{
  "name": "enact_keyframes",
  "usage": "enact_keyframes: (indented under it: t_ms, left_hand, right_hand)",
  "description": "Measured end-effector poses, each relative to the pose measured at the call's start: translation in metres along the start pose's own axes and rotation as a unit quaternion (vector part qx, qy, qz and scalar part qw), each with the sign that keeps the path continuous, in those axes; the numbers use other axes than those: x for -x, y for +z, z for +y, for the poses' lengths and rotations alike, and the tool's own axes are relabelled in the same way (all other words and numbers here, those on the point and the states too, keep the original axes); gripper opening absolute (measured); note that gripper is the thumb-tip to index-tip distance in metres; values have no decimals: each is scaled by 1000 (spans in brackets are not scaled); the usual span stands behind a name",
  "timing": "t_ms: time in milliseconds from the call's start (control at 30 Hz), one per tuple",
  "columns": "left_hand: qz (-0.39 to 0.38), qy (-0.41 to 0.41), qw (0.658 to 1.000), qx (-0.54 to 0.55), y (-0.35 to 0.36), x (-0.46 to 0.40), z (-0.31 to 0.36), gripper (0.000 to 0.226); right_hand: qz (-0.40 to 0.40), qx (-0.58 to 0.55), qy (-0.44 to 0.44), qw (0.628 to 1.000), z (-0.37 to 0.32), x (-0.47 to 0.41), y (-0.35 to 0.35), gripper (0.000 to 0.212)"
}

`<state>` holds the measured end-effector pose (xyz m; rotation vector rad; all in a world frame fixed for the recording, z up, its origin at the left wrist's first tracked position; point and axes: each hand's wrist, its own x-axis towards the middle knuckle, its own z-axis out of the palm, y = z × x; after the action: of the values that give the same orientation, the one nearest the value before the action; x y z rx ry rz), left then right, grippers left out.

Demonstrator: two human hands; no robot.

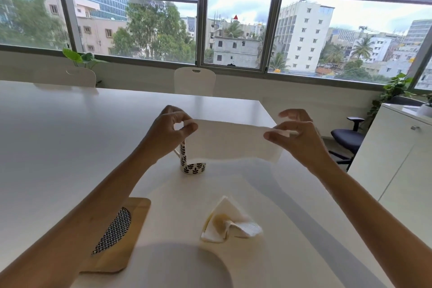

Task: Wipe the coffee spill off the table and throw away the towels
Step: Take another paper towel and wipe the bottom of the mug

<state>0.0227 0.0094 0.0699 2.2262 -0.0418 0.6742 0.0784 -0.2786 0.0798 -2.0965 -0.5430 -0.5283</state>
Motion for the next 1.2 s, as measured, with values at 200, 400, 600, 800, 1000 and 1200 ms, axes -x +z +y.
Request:
enact_keyframes:
  t_ms: [200,400,600,800,1000,1200]
  left_hand:
    - [9,-34,998,51,1,0,13,19]
    - [60,33,996,-56,13,0,14,15]
    - [-107,44,992,-43,0,-2,18,48]
    - [-196,128,968,-90,13,-5,36,30]
    - [-129,112,985,25,19,-9,40,23]
    - [-218,9,932,291,25,-1,42,36]
  right_hand:
    - [-85,-144,104,980,-12,-3,-1,14]
    - [-6,95,39,995,-28,4,11,7]
    - [-29,93,-30,995,-42,6,7,19]
    - [-48,72,-147,985,-56,11,7,28]
    - [-200,-171,-126,956,-72,23,4,45]
    - [-212,-187,-56,958,-73,23,17,24]
